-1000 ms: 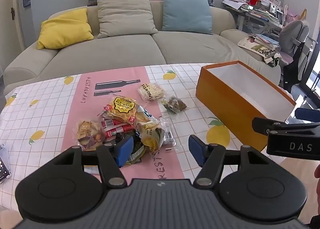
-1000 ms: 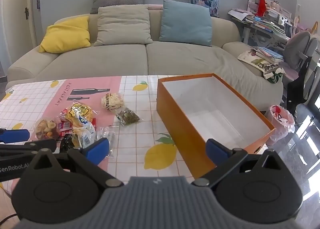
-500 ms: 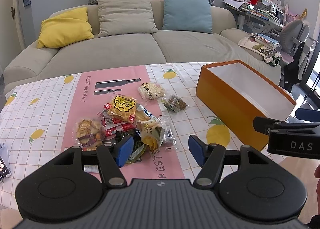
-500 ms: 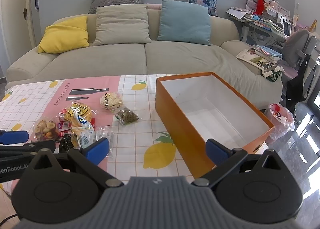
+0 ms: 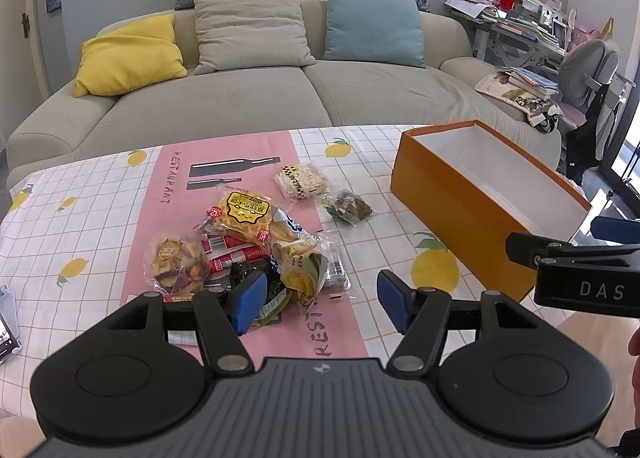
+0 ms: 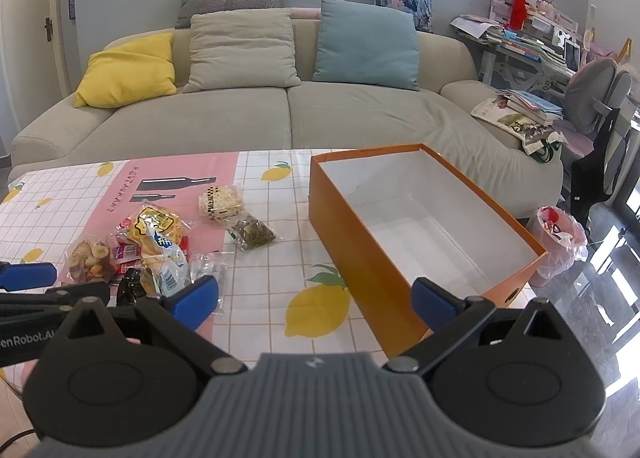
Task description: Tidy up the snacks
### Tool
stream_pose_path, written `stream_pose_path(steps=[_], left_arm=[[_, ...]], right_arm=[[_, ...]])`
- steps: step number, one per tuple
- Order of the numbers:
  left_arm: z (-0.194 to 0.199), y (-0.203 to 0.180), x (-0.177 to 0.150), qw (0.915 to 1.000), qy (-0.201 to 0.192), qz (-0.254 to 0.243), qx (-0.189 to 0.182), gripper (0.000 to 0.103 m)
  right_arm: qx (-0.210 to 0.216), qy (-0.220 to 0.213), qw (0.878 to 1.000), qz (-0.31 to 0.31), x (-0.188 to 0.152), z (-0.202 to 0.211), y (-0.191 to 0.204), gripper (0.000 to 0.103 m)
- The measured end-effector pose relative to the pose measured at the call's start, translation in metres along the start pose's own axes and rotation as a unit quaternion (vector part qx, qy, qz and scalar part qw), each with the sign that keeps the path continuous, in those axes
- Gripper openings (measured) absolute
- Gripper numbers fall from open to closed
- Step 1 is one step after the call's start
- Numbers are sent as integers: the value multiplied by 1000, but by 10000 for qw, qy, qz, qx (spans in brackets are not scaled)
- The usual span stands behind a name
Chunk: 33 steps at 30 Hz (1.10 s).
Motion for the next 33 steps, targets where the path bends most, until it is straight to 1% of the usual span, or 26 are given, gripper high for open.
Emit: stream_pose_path(steps=[33], left_arm=[[-1, 0, 0, 10000, 6, 14, -18, 75]], right_arm=[[-49, 57, 10000, -18, 0, -2, 0, 100]])
Point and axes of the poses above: each gripper's, at about its wrist camera, not at the fingertips, and z roughly against the way its jaws point, y to its left, x to its top, the point moved 3 cm from there along -z, roughly the way its jaws point, and after that the axes turned 15 degrees about -x, right-handed, at the moved point
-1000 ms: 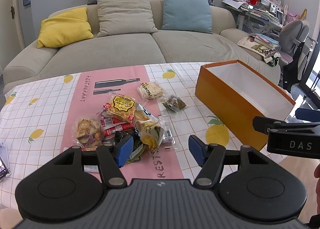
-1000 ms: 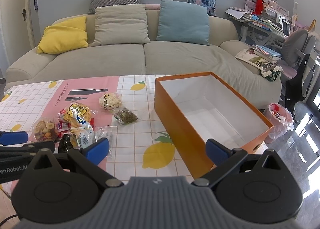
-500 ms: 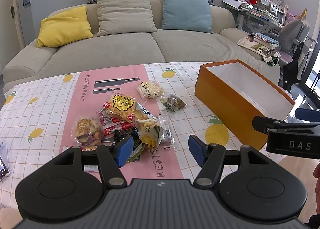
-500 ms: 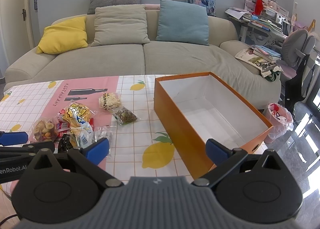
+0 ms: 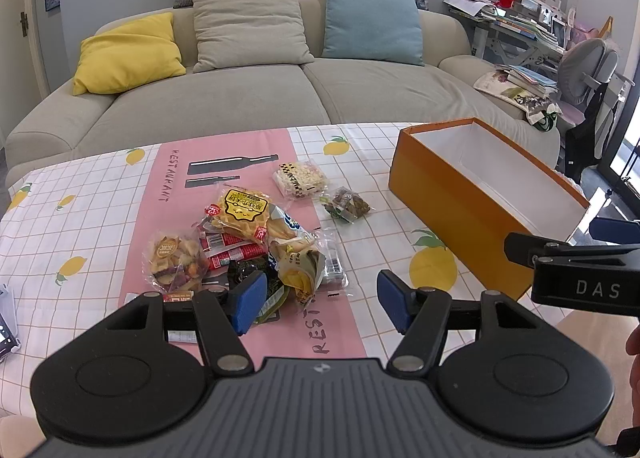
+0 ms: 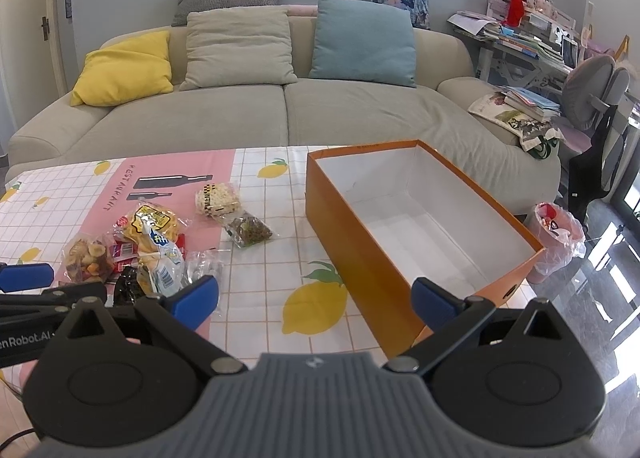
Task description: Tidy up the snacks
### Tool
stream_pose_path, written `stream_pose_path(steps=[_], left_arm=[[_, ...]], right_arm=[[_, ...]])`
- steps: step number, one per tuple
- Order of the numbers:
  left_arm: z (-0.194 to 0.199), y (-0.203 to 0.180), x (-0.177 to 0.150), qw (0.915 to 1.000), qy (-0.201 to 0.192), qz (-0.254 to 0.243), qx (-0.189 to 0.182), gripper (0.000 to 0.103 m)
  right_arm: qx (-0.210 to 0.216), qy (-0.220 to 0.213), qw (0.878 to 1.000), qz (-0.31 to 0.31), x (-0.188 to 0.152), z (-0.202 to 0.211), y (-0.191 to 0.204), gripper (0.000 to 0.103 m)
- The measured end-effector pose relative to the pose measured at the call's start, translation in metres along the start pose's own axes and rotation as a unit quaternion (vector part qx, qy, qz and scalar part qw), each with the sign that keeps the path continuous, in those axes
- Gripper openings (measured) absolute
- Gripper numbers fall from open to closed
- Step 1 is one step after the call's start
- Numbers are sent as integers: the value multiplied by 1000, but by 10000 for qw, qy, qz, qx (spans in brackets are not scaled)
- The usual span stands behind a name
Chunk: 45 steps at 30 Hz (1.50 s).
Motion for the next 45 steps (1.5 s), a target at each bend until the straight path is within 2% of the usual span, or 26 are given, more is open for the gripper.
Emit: stream_pose_path(steps=[15, 23, 25, 27, 31, 36, 39, 45], left_arm=[[-2, 0, -5, 10000, 48, 17, -14, 75], [-7, 16, -2, 10000, 18, 50, 28, 75], [-9, 24, -2, 9999, 8, 166, 34, 75], [-12, 35, -3, 9994, 35, 332, 100, 75], [-17, 60, -1, 9984, 51, 475, 295, 74], [-20, 97, 6, 9964, 65, 742, 414, 69], [-22, 118, 9, 9949, -105, 832, 562, 68], [-37, 151, 8, 9881, -112, 1394, 642, 68]], right_arm=[[11, -13, 10000, 18, -1, -2, 2, 100], [471, -226, 9986, -46, -6, -13, 6, 100], [565, -244, 9981, 30, -5, -18, 10, 97], [707, -232, 9971, 169, -4, -23, 18, 87], [925, -209, 9945, 435, 3, -31, 40, 75], [1296, -181, 9885, 764, 9, -38, 80, 74], [1480, -156, 9839, 993, 11, -43, 103, 73], [1618, -55, 9778, 1332, 18, -57, 144, 75]])
Point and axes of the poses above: each gripper's, at about its wrist camera, not at the fingertips, and z roughly against the way its jaws point, y to its left, x to its top, the point moved 3 cm from there along -z, roughly the way its jaws point, and after that the axes turned 15 degrees about -x, right-handed, at the moved point
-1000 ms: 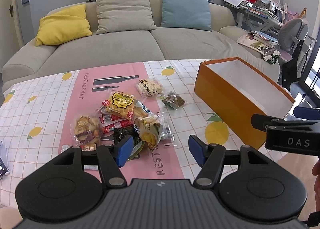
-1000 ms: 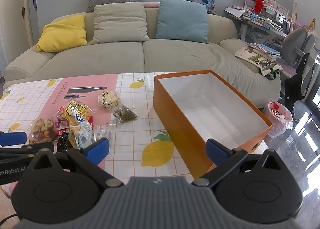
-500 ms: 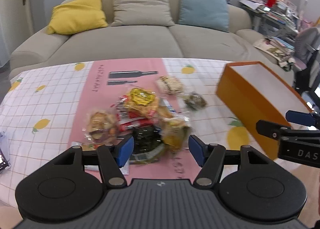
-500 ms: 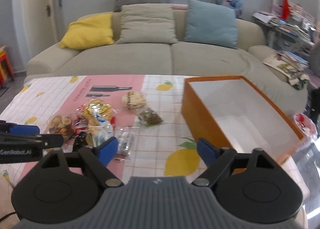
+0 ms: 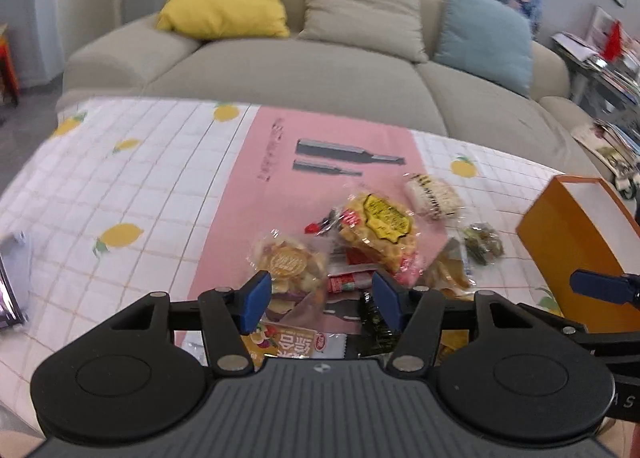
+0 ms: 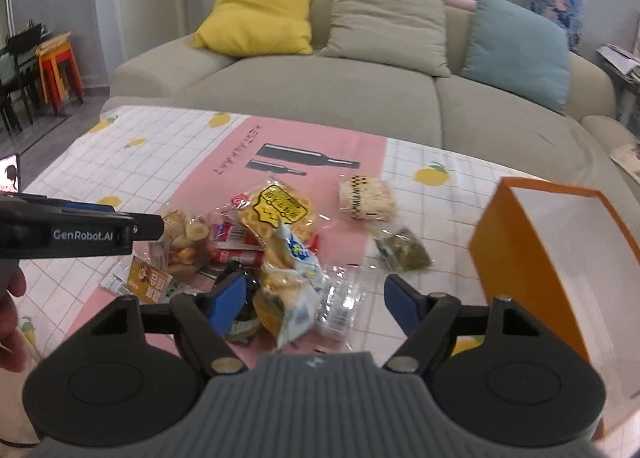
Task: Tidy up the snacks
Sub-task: 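Grasp the dried-fruit bag with the left tool while the right tool grasps the blue-logo chip bag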
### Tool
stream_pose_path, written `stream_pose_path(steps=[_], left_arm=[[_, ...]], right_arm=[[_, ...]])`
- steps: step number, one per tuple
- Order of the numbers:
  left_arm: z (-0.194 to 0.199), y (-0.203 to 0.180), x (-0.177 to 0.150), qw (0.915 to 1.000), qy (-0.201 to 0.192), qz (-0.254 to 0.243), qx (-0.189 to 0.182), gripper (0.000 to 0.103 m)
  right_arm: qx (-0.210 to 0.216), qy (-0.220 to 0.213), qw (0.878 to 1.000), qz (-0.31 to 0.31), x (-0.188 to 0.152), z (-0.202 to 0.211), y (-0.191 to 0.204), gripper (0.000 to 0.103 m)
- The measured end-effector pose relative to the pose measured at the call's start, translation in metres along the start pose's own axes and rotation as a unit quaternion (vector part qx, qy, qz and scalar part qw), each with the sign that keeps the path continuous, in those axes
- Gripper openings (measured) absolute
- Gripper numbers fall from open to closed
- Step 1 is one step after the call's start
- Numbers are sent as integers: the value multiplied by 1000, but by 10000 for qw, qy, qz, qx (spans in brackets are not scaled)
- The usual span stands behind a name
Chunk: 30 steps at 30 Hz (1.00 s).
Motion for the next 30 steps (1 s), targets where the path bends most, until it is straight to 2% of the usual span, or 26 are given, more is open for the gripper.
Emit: stream_pose_path(steps=[4, 7, 9, 11, 13, 21, 26, 30], left_arm=[[-14, 10, -3, 9996, 266, -22, -90, 68], [-20, 14, -2, 9993, 264, -251, -38, 69], [-26, 16, 2, 9989, 261, -393, 11, 79], [-34, 17, 5, 9984, 263, -500, 73, 84], [-45, 21, 9, 9976, 362, -576, 144, 84], [-68, 40, 12, 9945, 745, -732, 16, 89], [-83, 42, 12, 9919, 1075, -673, -59, 90], [-91, 41, 9, 9913, 1140, -653, 59, 81]], right_arm=[[63, 120, 9999, 61, 7, -18, 10, 75], [39, 164, 9998, 135, 11, -31, 16, 75], [77, 215, 9996, 165, 12, -40, 19, 75], [138, 341, 9992, 179, 12, -50, 22, 75], [173, 437, 9987, 192, 11, -59, 25, 74], [380, 781, 9962, 79, 7, -83, 26, 51], [513, 805, 9954, 34, 5, -86, 26, 46], [543, 807, 9953, 28, 4, -87, 26, 44]])
Point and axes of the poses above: each gripper's, at about its wrist camera, not at the fingertips, and z roughly against the way its jaws point, y to its left, x to its top, the point moved 3 cm from there along -z, roughly the way its jaws point, and after that the axes turned 15 degrees about -x, right-handed, at the moved point
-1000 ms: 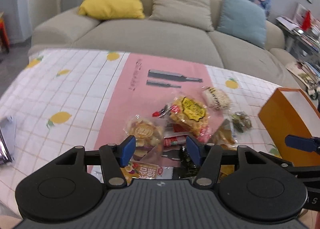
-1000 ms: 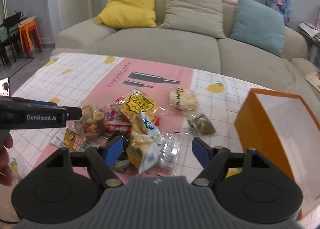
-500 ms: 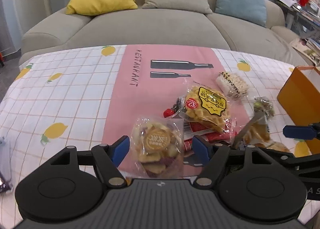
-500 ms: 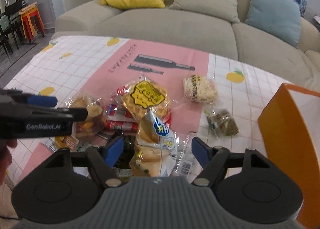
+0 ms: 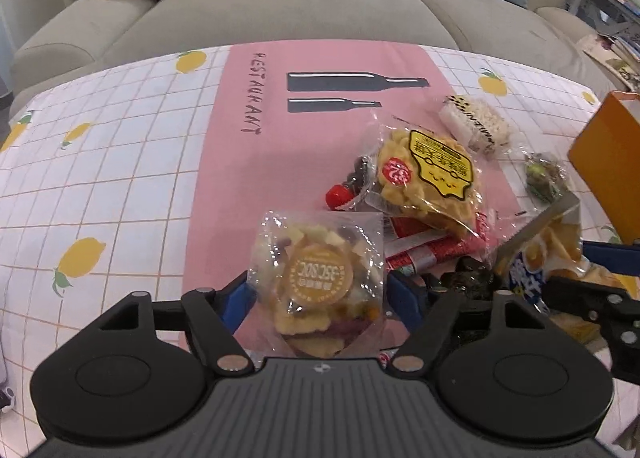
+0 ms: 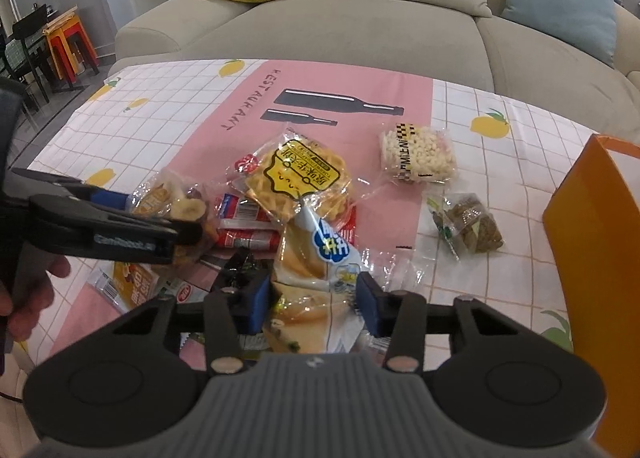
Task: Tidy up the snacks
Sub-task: 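Grasp the dried-fruit bag with the left tool while the right tool grasps the blue-logo chip bag, then carry both bags into the orange box and open both tools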
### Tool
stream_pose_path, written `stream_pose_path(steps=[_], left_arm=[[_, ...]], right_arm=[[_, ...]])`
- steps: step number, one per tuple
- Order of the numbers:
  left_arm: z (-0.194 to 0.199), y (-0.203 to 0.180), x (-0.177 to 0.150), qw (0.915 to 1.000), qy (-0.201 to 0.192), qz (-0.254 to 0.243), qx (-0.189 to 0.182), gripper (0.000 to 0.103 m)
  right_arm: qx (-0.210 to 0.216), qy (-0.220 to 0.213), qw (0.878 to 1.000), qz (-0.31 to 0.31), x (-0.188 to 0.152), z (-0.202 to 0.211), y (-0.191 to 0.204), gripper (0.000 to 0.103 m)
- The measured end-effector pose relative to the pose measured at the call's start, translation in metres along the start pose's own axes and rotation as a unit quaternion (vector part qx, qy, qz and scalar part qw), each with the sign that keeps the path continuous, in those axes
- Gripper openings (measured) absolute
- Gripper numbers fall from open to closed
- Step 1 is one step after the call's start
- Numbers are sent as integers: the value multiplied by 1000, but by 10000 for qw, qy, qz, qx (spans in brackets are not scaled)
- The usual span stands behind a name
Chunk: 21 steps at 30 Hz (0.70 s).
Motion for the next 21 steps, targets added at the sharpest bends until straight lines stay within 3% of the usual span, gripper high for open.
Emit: stream_pose_path(steps=[8, 14, 21], left_arm=[[4, -2, 0, 9990, -70, 434, 122, 71], [24, -19, -1, 9989, -214, 408, 109, 69], [55, -56, 3, 9991, -305, 261, -163, 62]], right_arm=[[63, -55, 10000, -28, -2, 1, -2, 43], [191, -45, 9996, -189, -2, 11, -8, 42], [352, -204, 9983, -407, 1, 38, -26, 38]])
Point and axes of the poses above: each gripper's, at about its wrist camera, not at the fingertips, and z roughly against the way its jaws point, y to its left, x to its top, the point moved 3 cm from there along -z, roughly the way its jaws point, and after that the axes turned 15 degrees about -x, right-handed, at the moved point
